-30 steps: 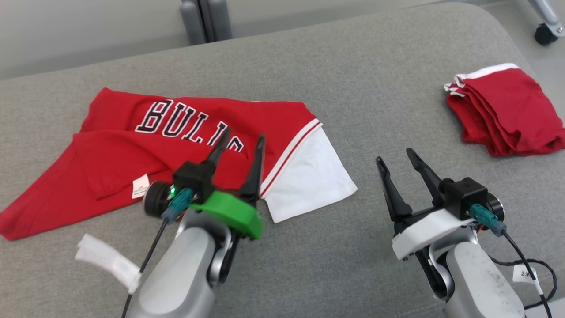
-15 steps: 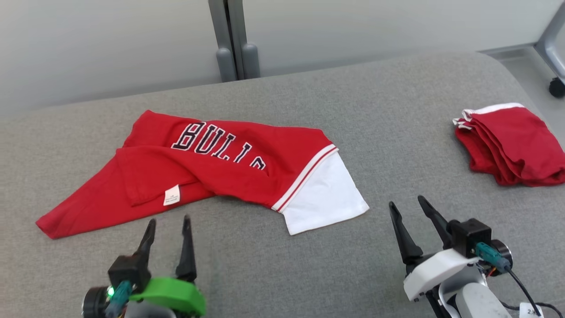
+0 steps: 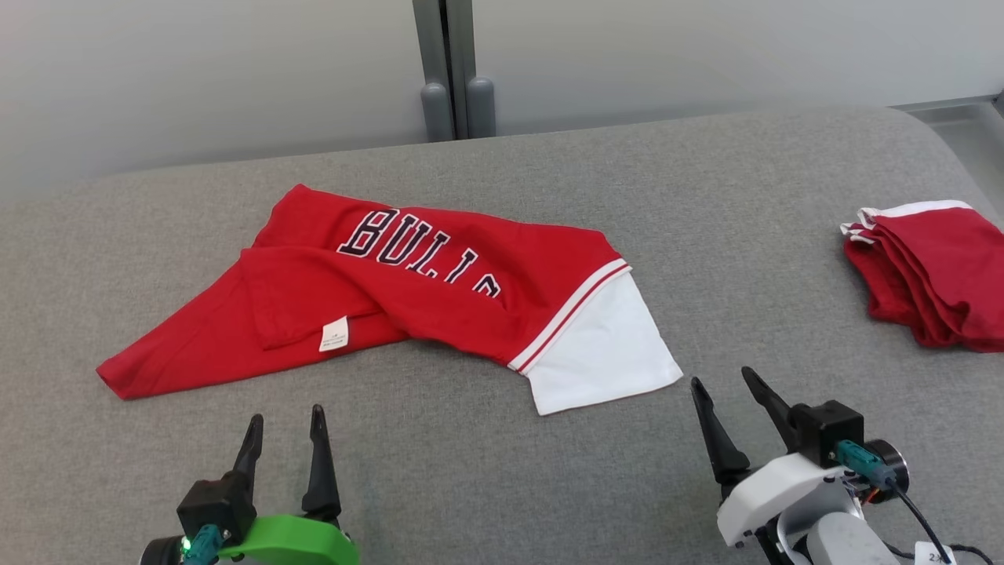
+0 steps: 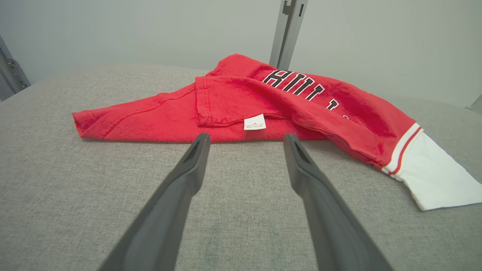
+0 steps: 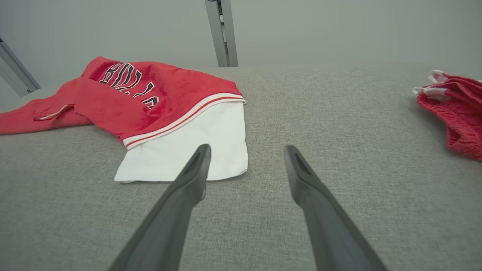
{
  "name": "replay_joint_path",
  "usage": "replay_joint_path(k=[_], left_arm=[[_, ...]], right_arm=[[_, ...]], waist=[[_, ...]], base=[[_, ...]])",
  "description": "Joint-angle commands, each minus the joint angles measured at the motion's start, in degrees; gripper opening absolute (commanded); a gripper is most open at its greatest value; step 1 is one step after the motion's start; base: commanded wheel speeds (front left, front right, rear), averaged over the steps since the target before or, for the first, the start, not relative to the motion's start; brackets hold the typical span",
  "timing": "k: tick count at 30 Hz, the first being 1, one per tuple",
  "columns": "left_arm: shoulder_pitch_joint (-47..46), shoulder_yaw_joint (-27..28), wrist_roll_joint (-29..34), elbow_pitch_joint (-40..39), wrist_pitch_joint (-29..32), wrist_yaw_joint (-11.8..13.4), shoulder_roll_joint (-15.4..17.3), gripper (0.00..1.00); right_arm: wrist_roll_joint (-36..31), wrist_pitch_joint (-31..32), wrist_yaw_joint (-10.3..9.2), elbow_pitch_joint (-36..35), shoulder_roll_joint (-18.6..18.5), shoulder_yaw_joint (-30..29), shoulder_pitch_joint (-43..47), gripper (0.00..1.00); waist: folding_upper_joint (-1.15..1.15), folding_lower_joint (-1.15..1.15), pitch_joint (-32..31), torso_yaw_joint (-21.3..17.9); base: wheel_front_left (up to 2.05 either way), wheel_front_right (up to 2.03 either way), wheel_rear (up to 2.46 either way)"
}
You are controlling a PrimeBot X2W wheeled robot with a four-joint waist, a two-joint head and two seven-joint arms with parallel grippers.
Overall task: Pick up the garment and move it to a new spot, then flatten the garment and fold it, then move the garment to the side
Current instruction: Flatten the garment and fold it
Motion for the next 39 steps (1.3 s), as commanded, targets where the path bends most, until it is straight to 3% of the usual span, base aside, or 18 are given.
replay_joint_path(k=[1,6,16,30,39], left_arm=[[-1.49,-0.33,0.02,-0.24,-0.01,0.16,0.09,1.00],[-3.45,-2.53,-0.60,0.29,-0.01,-0.18,0.12,1.00],[-5.71,-5.97,-1.58,1.07,-0.01,-0.05,0.11,1.00],[-10.77,-9.39,-2.53,-0.50,-0.01,0.34,0.10,1.00],[-13.69,-12.49,-4.70,-1.77,-0.01,1.62,0.10,1.00]], right_arm=[[-0.75,0.00,-0.09,0.52,-0.17,0.40,-1.91,1.00],[-2.76,0.01,-0.09,4.76,-0.19,-0.58,-6.24,1.00],[-6.12,0.00,-0.09,19.88,-0.20,-6.38,-15.33,1.00],[-11.10,0.00,-0.09,20.79,-1.61,-11.05,-26.68,1.00],[-15.59,0.01,-0.09,28.12,-3.53,-12.54,-33.84,1.00]], waist=[[0.00,0.00,1.65,1.42],[0.00,0.00,4.36,4.37],[0.00,0.00,8.47,10.78],[0.00,0.00,14.29,14.62],[0.00,0.00,17.65,17.62]], base=[[0.00,0.00,0.00],[0.00,0.00,0.00],[0.00,0.00,0.00],[0.00,0.00,0.00],[0.00,0.00,0.00]])
